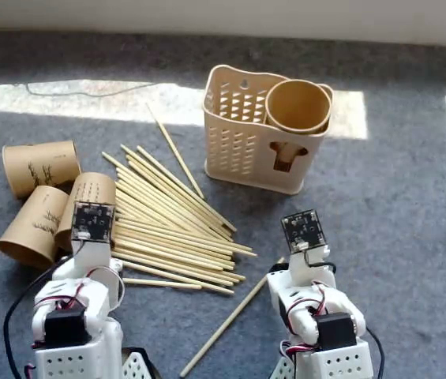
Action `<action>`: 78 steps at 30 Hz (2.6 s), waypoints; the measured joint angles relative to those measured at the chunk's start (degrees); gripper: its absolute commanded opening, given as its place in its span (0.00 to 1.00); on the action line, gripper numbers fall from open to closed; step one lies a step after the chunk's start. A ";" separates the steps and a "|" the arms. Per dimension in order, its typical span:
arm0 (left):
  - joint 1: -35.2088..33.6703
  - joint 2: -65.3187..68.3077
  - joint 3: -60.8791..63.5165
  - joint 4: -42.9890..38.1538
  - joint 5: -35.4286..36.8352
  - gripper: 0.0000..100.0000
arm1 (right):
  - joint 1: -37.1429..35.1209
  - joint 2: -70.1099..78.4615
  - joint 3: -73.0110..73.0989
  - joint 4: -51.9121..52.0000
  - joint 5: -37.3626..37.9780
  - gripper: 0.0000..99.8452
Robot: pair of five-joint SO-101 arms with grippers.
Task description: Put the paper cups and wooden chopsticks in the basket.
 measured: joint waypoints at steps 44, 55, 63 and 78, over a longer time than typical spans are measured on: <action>-13.45 47.12 -33.49 -7.12 -51.43 0.20 | 1.41 0.00 0.00 0.35 0.00 0.01; -12.31 59.16 -33.14 -18.11 -51.25 0.19 | 1.85 0.00 0.00 0.35 0.00 0.01; -6.33 54.77 -24.18 -26.37 -42.81 0.07 | 1.76 0.00 0.00 0.35 0.00 0.01; -2.55 26.46 -26.29 -6.42 -35.16 0.01 | 1.76 0.00 0.00 0.35 0.00 0.01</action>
